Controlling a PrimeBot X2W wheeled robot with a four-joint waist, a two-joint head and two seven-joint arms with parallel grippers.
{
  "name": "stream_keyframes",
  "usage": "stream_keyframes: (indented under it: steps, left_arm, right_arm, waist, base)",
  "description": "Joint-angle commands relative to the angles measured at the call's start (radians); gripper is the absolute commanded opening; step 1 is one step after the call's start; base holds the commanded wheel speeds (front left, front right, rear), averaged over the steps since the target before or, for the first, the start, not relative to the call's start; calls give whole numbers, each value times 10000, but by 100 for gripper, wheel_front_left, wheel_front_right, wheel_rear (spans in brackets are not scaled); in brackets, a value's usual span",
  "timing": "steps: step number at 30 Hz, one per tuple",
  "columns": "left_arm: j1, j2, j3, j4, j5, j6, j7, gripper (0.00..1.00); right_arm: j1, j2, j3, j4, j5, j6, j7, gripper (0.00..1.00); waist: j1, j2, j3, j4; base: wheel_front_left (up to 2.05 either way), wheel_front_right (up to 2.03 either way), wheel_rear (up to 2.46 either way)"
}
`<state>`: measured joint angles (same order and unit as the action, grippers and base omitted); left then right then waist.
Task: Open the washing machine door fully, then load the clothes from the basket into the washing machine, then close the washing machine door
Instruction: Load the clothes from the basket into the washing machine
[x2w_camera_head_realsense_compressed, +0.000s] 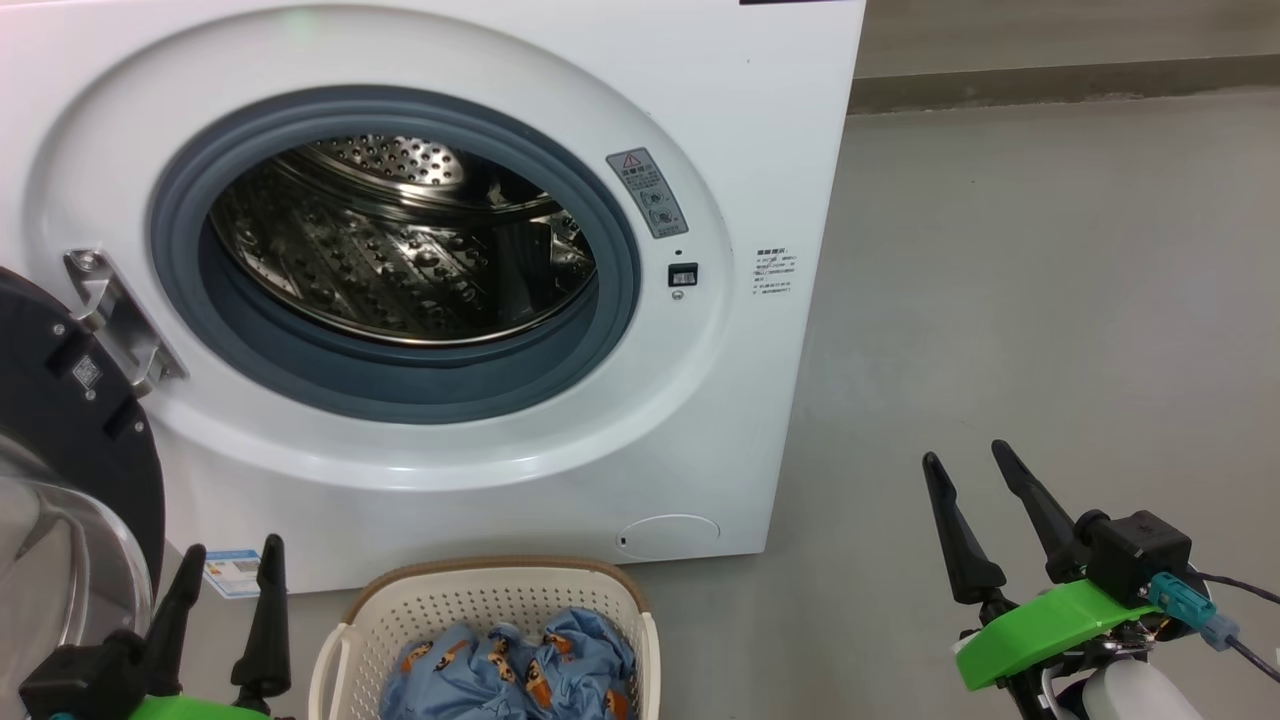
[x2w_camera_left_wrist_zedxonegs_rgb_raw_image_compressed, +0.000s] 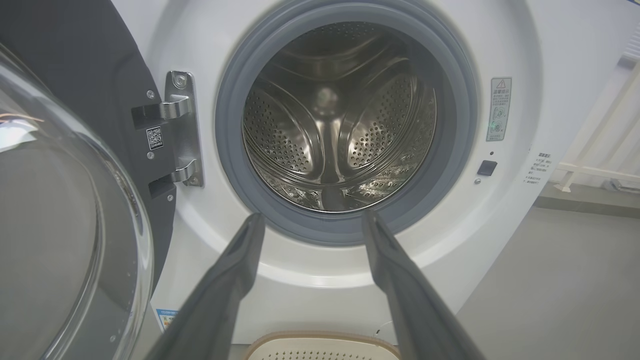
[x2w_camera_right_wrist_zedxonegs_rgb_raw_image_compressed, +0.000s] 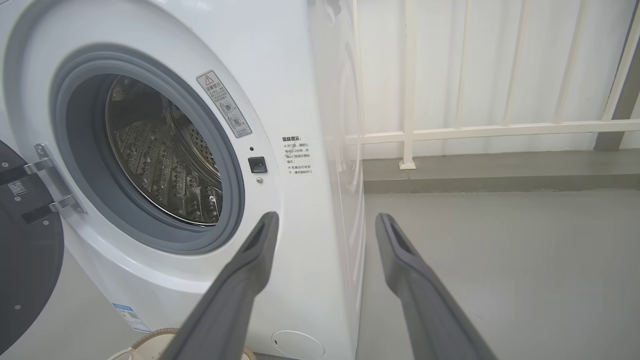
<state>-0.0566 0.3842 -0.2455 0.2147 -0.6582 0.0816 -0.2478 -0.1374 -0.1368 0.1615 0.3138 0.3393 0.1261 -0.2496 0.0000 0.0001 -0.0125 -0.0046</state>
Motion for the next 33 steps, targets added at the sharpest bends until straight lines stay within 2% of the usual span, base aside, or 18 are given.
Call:
stream_keyframes:
  steps: [1,19,33]
  left_arm:
    - [-390,301,376,-188,-73,112,-100,100]
    - [-381,339,316,-163,-166,142,-67,100]
    - [-762,257,110,107,-292,-68,40,100]
  right_arm:
    - [-275,-79,197,-221,-99,46,-122,100]
    - [-253,-66,174,-227,-111,46,-122,100]
    - [-430,98,-96,-232,-299,46,-122,100]
  waist:
    - [0,-1,5,-2]
    - [0,-1,173,-85]
    - [0,-1,1373,-232]
  base:
    - [0,0,0]
    - [0,0,0]
    - [0,0,0]
